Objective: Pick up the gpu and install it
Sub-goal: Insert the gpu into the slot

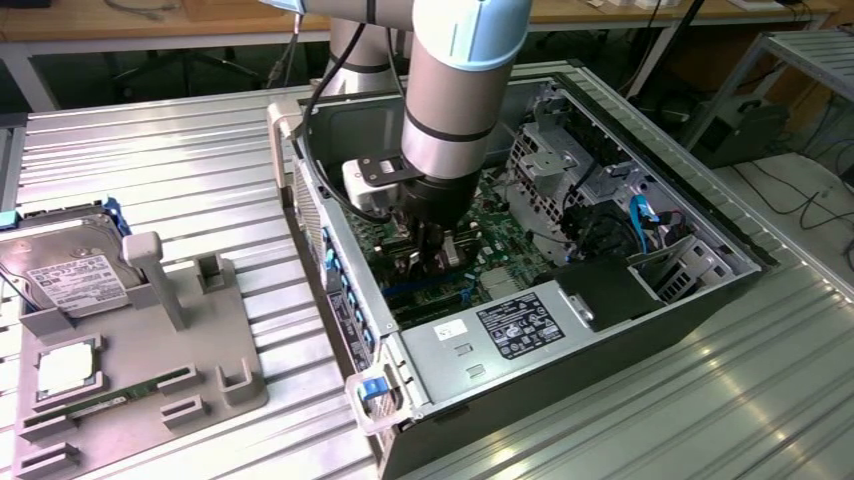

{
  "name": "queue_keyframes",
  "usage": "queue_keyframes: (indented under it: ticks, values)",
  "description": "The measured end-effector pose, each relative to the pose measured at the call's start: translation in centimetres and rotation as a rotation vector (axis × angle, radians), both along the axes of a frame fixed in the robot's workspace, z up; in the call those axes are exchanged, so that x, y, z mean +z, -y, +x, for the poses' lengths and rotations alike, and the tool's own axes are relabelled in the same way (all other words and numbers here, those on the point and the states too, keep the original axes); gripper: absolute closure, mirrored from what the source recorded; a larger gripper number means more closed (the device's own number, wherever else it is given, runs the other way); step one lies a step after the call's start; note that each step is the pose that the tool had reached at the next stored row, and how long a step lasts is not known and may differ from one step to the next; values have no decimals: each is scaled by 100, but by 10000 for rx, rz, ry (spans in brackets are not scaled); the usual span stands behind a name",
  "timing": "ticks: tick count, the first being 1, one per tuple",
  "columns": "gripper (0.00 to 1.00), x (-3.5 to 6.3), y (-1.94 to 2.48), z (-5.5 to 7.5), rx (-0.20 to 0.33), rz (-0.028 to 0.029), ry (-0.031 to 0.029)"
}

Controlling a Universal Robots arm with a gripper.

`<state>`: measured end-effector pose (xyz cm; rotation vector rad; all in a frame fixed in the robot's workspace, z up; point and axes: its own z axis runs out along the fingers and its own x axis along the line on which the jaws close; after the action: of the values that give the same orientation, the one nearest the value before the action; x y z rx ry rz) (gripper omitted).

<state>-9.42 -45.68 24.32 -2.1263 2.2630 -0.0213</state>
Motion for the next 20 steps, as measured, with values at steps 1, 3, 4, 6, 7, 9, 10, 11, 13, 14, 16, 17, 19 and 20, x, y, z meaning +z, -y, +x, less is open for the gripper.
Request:
queue_keyframes:
  ticks: [1, 3, 4, 6, 7, 9, 10, 11, 13, 14, 16, 17, 19, 20]
  values:
    - [71, -2, -1, 0, 0, 4, 2]
    - [71, -2, 0, 0, 0, 4, 2]
    - [71, -2, -1, 0, 0, 3, 2]
    - [71, -2, 0, 0, 0, 3, 2]
    - [71, -2, -1, 0, 0, 4, 2]
    - [71, -2, -1, 0, 0, 4, 3]
    - [71, -2, 0, 0, 0, 3, 2]
    - [71, -2, 0, 0, 0, 4, 3]
    - [71, -2, -1, 0, 0, 4, 3]
    - [71, -2, -1, 0, 0, 4, 2]
    - [71, -2, -1, -9, 0, 4, 4]
    - [71, -5, -1, -16, 1, 10, 8]
    - [71, -5, -1, -24, 2, 6, 1]
    - [71, -5, -1, -25, 2, 5, -4]
